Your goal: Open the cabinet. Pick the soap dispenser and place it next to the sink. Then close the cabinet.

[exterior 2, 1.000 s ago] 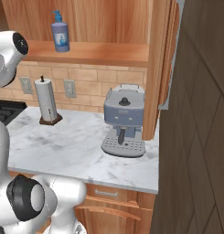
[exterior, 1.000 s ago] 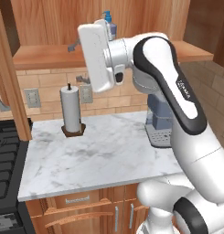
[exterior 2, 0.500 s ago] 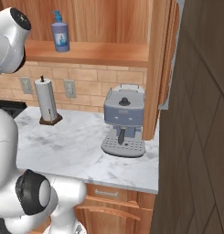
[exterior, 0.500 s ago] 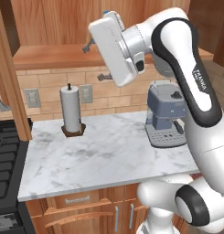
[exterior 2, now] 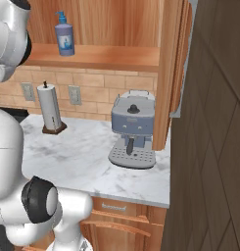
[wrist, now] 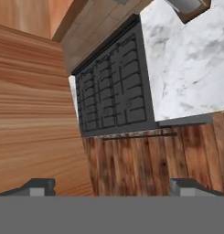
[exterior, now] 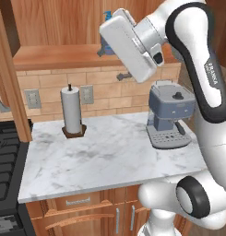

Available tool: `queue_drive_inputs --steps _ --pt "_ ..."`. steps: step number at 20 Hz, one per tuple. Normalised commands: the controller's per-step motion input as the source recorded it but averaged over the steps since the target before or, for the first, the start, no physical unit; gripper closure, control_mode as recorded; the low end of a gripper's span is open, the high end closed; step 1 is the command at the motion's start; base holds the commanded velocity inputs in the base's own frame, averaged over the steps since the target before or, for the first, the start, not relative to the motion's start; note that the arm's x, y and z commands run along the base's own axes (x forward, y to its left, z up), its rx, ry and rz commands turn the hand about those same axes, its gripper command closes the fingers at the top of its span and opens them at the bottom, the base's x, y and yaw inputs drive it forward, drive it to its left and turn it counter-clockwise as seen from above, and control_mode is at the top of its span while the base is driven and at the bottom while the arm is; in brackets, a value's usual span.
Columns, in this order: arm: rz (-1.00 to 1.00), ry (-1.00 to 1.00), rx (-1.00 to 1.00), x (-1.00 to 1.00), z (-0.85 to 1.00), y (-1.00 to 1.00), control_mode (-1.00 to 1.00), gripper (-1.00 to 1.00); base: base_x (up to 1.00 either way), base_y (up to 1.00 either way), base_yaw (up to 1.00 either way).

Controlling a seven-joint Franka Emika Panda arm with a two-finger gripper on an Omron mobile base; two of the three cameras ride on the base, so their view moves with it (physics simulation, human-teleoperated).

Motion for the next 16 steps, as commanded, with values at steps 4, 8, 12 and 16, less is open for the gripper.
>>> queue_drive_inputs --steps 4,8,12,16 --pt "-0.06 -0.04 -0.23 -0.03 -0.04 -0.24 -1.0 -1.0 0.0 0.0 0.0" --pt "-0.07 -0.05 -0.24 0.0 -0.05 -0.2 -1.0 -1.0 0.0 0.0 0.0" --pt "-0.07 -0.07 -0.21 0.0 0.0 -0.19 -1.0 -1.0 0.0 0.0 0.0" --pt "-0.06 -0.05 -0.17 0.02 0.0 -0.21 -1.0 -1.0 0.0 0.0 0.0"
